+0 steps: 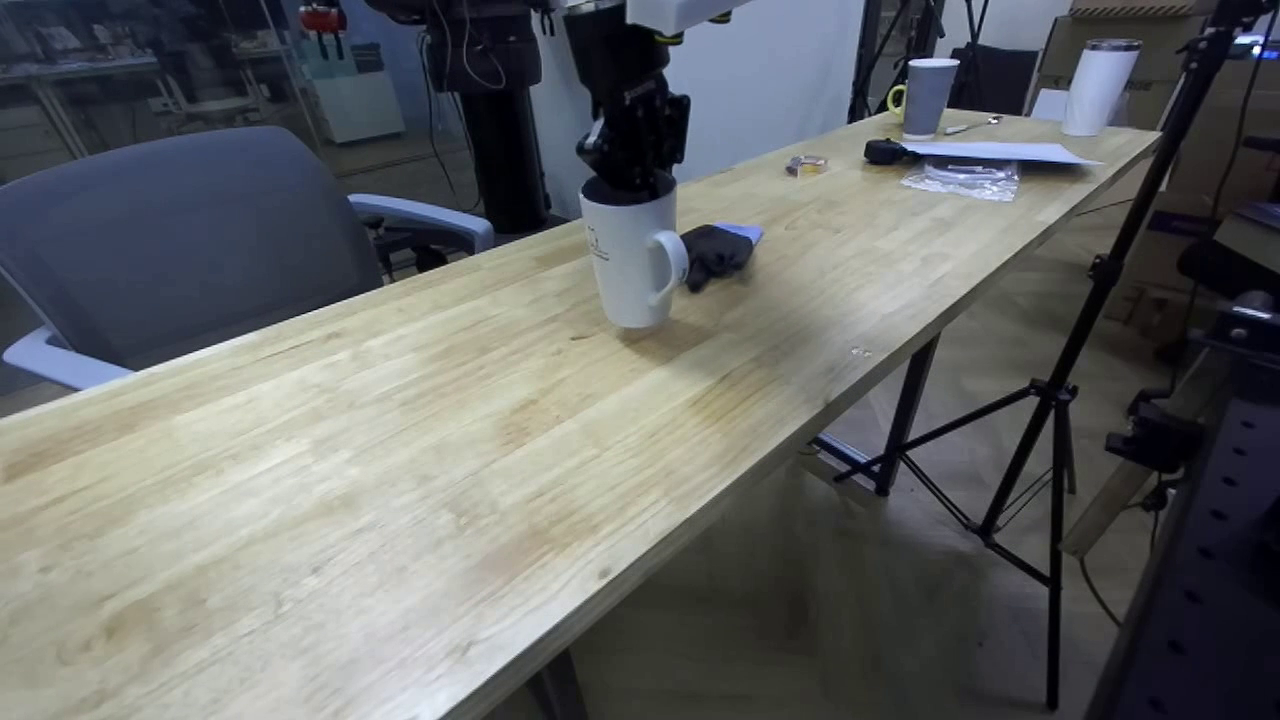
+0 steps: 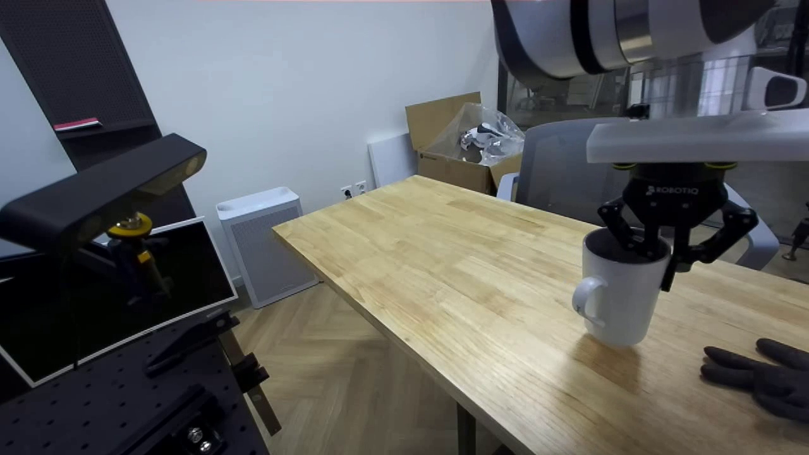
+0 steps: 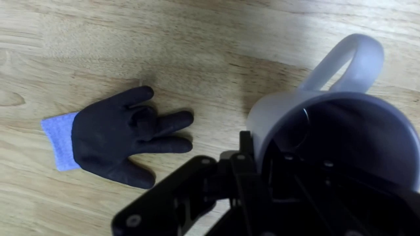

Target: Pick the cup and move it to the right on the table

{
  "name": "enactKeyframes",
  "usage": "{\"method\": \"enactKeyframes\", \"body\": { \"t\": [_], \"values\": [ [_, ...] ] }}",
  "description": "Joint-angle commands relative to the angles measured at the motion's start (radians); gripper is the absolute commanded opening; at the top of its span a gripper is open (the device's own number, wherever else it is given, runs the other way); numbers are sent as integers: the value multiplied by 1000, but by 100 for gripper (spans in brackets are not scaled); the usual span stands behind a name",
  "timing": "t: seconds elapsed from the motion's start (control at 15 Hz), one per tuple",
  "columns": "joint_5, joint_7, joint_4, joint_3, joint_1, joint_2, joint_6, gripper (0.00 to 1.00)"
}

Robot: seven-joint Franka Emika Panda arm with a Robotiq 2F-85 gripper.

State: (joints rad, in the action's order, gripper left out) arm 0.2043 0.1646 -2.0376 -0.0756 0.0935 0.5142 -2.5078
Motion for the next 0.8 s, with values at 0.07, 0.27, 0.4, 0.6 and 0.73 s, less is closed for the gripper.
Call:
{"method": "enactKeyframes", "body": {
  "t": [0.07,0.27,0.4,0.6,0.73],
  "values": [
    [-59,42,7,8,50,-3,-6,3],
    [-72,48,1,2,66,3,-11,3],
    [-78,47,-3,2,74,8,-14,3],
    [-84,46,-6,1,80,19,-14,3],
    [-86,45,-7,1,83,25,-14,3]
  ]
}}
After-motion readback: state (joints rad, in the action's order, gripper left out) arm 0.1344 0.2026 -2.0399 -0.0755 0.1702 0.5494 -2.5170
